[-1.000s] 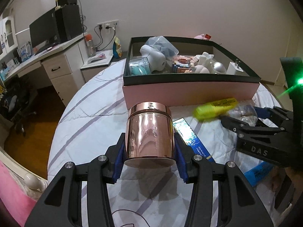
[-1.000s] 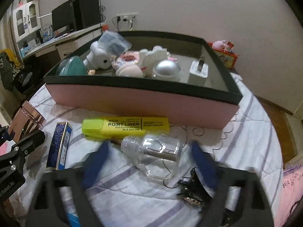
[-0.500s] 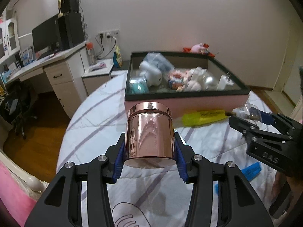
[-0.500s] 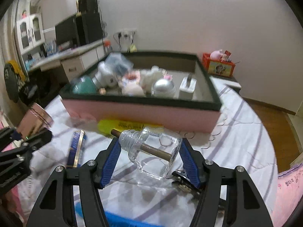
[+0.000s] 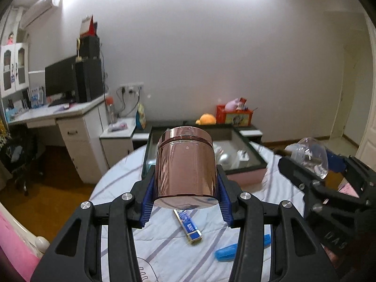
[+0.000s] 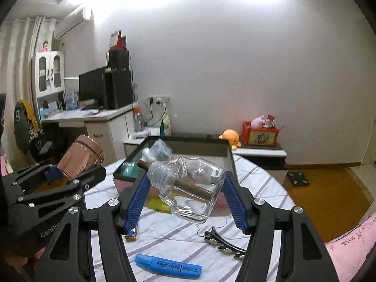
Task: Organize rigid objects
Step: 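Lift the cup and bottle and carry them toward the pink box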
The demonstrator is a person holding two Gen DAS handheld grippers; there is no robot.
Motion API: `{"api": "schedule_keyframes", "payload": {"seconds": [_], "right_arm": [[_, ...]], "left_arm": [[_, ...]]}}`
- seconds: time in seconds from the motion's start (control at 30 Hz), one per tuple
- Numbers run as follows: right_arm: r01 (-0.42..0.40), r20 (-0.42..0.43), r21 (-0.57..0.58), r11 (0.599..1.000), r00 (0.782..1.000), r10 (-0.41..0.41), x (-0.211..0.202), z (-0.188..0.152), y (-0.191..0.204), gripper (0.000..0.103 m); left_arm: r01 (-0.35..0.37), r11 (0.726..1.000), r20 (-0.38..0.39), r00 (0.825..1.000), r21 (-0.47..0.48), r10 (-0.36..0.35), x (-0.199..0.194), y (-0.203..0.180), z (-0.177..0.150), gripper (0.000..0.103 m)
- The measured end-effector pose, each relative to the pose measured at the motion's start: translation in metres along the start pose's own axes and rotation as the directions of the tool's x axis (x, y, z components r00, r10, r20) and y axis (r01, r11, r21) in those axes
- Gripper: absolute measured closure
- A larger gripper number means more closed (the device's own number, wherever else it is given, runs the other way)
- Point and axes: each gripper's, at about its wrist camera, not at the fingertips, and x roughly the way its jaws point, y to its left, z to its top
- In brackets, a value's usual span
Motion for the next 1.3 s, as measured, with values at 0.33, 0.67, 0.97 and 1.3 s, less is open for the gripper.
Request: {"api": "schedule_keyframes", "payload": {"seconds": [0.33, 0.67, 0.97, 1.3], "right_arm": [[0.016, 0.108, -0.001, 1.000, 0.994, -0.016, -0.044, 0.014, 0.001, 0.038], [0.023, 0.180, -0.001, 1.000, 0.983, -0.022, -0.066, 0.024, 0.005, 0.038], [0.024, 0.214, -0.018, 1.000, 0.977, -0.020, -0.071, 0.034, 0.012, 0.038], [0.020, 0.210, -0.037, 0.999, 0.978, -0.011, -0.052, 0.041, 0.013, 0.038]], "left_arm": [[-0.031, 0.999, 0.111, 0.993, 0.042, 0.026, -0.048, -0.019, 0.015, 0.056], [-0.059, 0.997, 0.202, 0.978, 0.057, 0.047, -0.078, -0.021, 0.025, 0.056], [-0.085, 0.995, 0.240, 0.968, 0.060, 0.068, -0.080, -0.021, 0.033, 0.056], [-0.120, 0.991, 0.240, 0.965, 0.063, 0.101, -0.058, -0.019, 0.041, 0.056]]}}
